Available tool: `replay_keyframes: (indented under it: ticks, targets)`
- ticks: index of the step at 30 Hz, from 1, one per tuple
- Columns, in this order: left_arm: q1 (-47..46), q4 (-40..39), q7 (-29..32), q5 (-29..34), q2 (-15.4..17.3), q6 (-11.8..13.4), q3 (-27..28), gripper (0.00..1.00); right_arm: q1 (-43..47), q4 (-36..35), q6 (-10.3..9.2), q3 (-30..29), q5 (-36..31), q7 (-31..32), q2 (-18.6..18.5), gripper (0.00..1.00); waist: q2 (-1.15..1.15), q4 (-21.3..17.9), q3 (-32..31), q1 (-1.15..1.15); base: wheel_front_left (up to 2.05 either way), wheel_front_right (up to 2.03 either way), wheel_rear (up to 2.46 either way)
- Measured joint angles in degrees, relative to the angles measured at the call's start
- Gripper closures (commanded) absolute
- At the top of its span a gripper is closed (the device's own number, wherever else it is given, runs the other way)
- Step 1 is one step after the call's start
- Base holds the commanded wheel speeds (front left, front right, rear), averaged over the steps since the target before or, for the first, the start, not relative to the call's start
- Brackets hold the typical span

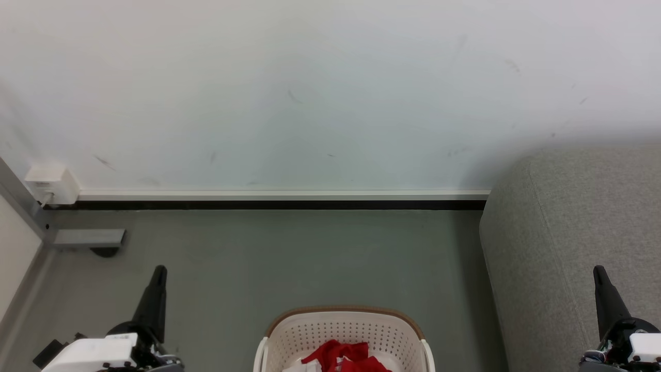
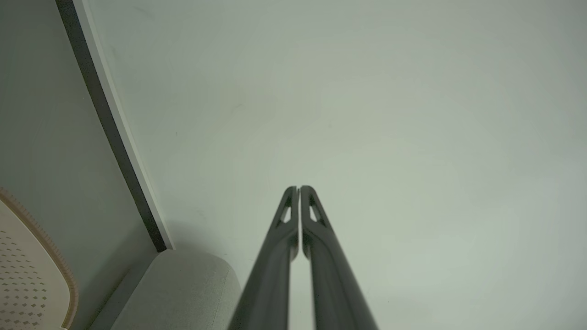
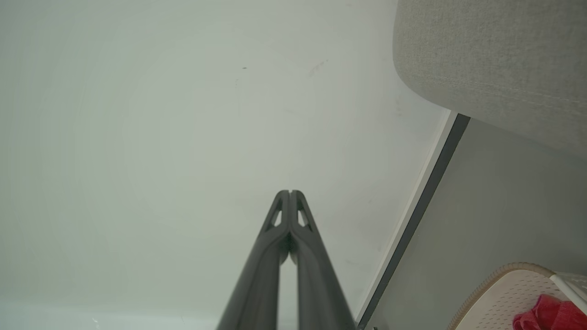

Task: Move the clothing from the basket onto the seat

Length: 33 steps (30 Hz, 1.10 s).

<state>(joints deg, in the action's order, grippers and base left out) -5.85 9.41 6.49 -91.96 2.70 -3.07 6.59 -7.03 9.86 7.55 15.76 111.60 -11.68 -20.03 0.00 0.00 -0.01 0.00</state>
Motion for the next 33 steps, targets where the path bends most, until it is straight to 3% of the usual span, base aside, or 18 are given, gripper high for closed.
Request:
replay_keyframes:
  ticks: [33]
  targets:
    - [0.0,0.0,0.0,0.0,0.0,0.0,0.0,1.00,0.0,0.0,0.00,0.0,0.0,0.0,0.0,1.00,0.00,0.0,0.0,0.00,0.00,0.00,0.00]
